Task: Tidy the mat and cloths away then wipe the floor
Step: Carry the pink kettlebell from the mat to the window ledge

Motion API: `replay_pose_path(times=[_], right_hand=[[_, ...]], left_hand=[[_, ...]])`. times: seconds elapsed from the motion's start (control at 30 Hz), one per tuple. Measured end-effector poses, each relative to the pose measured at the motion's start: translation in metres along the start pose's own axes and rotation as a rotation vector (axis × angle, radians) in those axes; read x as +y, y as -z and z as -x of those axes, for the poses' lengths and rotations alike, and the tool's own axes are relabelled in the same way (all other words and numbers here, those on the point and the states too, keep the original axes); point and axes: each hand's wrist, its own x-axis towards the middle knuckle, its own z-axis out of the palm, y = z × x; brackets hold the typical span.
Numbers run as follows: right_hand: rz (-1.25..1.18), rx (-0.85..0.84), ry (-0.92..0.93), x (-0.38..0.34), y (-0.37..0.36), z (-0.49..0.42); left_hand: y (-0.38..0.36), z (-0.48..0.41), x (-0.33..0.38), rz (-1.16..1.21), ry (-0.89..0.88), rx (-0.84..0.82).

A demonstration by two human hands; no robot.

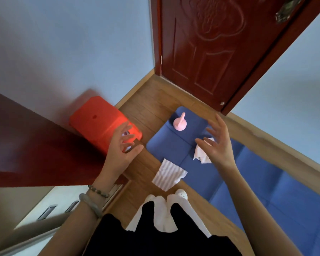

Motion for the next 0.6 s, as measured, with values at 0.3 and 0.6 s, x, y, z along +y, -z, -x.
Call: replay_pose_path(times=[0.3,0.6], right_hand=[[0.054,-0.007,-0.064,0.023,0.012,-0.050],[0.088,-0.021,-0.158,0.059,0.017,-0.112]], left_hand=[[-0.045,-0.067,-0.022,-0.010,0.087,-0.098],[-0.090,-0.150,-0.054,0.001,0.171,-0.284]])
